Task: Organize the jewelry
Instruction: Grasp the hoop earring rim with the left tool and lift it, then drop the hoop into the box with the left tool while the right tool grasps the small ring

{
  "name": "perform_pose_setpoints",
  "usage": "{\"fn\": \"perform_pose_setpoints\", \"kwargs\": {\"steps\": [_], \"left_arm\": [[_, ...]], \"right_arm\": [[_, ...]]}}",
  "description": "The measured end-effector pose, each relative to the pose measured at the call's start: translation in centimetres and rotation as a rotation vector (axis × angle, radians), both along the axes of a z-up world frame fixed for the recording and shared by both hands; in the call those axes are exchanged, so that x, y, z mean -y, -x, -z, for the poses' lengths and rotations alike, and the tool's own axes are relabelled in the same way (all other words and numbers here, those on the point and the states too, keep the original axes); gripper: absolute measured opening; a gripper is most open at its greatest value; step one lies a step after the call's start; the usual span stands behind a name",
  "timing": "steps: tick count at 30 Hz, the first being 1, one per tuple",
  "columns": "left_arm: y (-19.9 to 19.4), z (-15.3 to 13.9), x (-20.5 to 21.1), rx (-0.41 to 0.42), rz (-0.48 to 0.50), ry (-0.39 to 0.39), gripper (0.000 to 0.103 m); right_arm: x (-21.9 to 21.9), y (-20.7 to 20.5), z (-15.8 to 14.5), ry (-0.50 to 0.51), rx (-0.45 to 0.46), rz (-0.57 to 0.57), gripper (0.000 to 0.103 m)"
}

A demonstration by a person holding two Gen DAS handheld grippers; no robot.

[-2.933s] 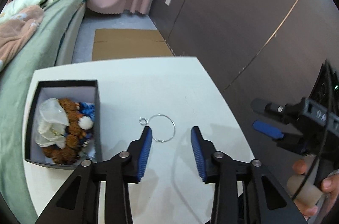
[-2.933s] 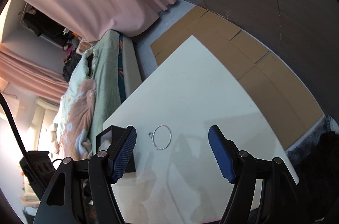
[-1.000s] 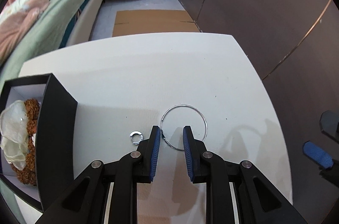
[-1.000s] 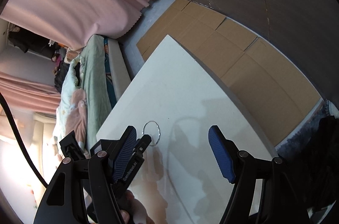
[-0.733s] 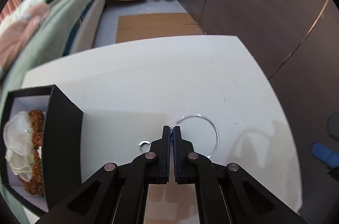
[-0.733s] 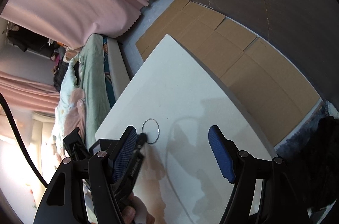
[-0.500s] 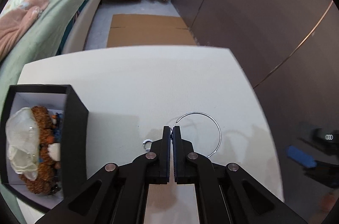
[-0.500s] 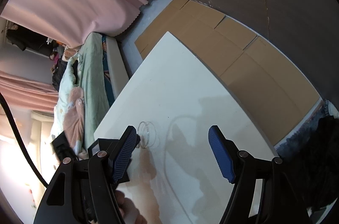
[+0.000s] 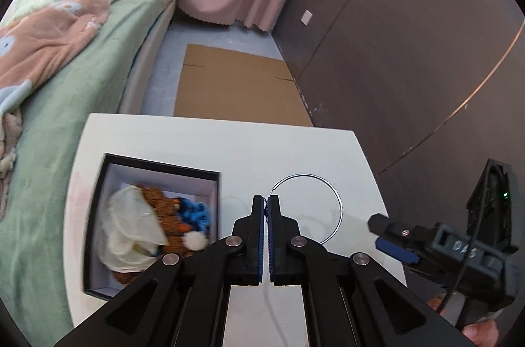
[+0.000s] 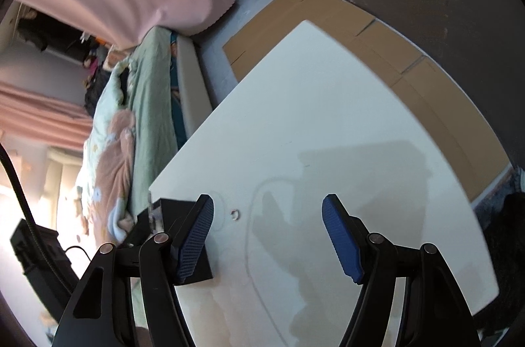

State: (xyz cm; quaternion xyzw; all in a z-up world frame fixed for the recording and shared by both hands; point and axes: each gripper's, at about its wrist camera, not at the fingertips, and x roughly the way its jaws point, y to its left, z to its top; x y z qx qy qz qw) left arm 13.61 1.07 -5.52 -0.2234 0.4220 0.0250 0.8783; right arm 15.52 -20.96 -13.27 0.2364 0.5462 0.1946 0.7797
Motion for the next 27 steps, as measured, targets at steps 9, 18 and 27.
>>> {"fn": "perform_pose_setpoints", "kwargs": {"steps": [9,18,27], "left_arm": [[1.7,-0.7,-4.2,0.017,-0.05,0.052,0.001],[2.4,-1.2,-6.7,0.011,-0.072,0.086,0.001],[2.9,-1.2,-7.8,-0.008,-0.081,0.103,0.001]], "right_arm": [[-5.0,0.0,1.4,0.072,0.002,-0.11,0.042],[-8.3,-0.5,2.7,0.222,0.027,-0.171,0.037],[-10.6,-0.2,3.1,0.334,0.081,-0.206,0.032]]}}
